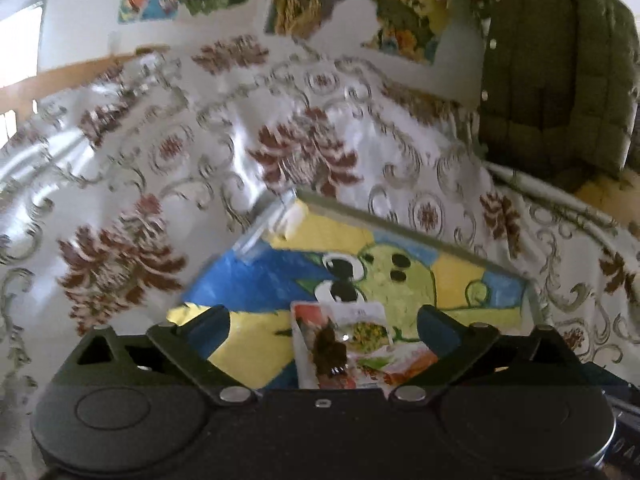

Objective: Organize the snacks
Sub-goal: 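Open both tools and lift them back from the tray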

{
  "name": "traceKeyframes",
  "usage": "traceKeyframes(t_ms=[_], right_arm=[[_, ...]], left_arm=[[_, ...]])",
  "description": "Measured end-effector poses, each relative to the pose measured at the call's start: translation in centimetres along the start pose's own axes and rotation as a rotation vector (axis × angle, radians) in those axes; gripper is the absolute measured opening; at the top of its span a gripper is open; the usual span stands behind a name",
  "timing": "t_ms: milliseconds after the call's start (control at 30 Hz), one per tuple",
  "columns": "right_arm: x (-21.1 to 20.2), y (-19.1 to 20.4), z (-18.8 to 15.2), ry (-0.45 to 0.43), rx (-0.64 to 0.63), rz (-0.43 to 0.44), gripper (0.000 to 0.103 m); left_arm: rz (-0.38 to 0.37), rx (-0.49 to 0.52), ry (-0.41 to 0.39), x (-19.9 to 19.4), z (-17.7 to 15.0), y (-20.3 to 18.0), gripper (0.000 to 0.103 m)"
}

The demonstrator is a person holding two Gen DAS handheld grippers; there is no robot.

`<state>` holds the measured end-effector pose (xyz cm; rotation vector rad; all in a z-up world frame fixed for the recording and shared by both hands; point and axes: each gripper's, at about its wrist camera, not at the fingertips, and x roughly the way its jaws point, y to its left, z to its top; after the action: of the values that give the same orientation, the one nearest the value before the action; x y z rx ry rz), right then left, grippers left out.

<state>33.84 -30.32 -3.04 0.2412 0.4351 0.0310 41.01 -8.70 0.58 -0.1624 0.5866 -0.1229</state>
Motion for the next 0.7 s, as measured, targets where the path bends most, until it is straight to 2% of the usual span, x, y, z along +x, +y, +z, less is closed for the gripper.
traceKeyframes(t_ms=[167,400,700], right_arm=[[-2.4,-0.6,1.0,-0.042,0.036,0.002,0.099],[-6.5,-0.6,1.5,-0.089,0.043,0.010,0.103],[-12.1,0.9,0.1,-0.117,0.025,0.039,0.103]], left_arm=[[0.004,0.015,-0.062,-3.9,-0.3,0.2,0.102],[0.007,0.034,-0.102,-8.8,-1.7,0.2,0.102],[0.042,0.045,-0.205,-16.3,-5.2,1.1,0.102]])
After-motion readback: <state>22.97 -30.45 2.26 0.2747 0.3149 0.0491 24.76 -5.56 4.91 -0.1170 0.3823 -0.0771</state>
